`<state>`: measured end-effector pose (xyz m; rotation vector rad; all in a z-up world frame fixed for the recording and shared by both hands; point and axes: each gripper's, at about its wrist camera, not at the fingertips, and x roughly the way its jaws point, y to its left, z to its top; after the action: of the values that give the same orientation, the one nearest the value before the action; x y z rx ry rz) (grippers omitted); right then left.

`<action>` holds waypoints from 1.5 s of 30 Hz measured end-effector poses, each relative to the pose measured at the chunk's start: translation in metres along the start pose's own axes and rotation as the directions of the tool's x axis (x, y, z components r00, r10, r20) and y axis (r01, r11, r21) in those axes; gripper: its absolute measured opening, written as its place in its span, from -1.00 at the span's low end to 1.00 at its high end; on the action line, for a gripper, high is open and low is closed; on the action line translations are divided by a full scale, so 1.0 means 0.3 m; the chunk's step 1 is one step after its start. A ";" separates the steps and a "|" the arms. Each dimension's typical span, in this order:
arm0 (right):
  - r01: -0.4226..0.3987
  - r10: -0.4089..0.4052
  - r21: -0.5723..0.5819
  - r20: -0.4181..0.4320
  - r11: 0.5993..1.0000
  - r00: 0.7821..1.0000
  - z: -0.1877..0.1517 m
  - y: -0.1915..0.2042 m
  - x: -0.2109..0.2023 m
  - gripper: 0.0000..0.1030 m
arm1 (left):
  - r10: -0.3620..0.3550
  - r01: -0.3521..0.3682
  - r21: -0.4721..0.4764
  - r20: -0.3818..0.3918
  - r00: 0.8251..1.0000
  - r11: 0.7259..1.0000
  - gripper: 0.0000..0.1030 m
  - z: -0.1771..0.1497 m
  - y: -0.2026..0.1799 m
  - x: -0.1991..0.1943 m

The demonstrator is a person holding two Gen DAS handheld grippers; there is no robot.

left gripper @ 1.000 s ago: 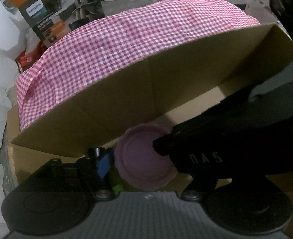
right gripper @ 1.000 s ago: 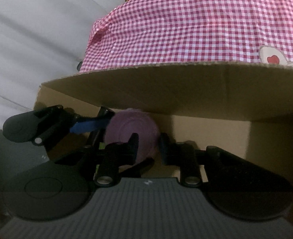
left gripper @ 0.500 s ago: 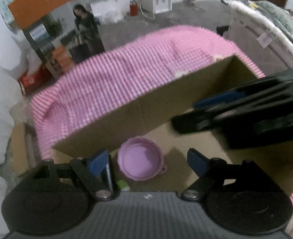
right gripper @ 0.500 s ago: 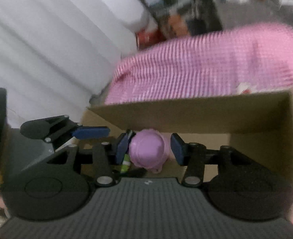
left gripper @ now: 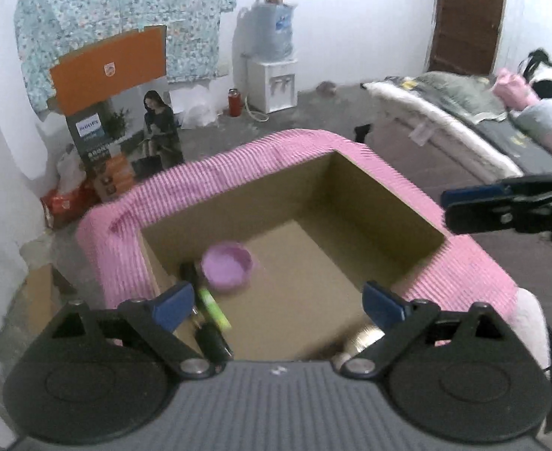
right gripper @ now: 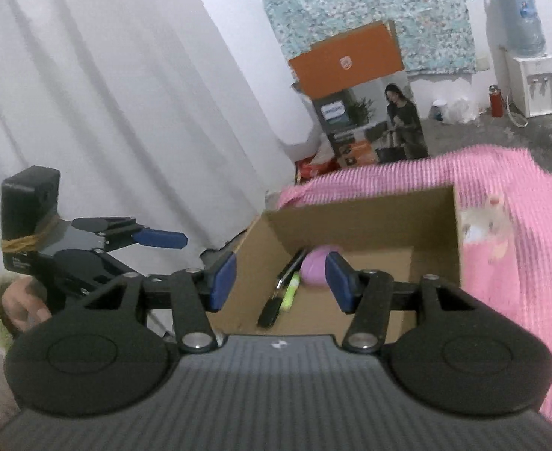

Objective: Organize rigid objects
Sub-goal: 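Move the right tool to the black tape roll and grasp it, then lift the black tape roll into the box with the right tool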

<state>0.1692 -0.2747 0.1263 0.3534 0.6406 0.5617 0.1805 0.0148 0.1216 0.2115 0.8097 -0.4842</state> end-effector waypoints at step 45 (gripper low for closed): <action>0.119 -0.175 -0.147 -0.467 0.982 0.867 -0.539 0.078 0.416 -0.62 | -0.033 0.037 0.049 -0.071 0.997 0.998 0.33 -0.516 -0.332 0.361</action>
<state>0.1385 -0.1600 -0.0417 0.0497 1.1007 0.5386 0.0959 -0.0521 -0.0626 0.2620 0.8715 -0.5328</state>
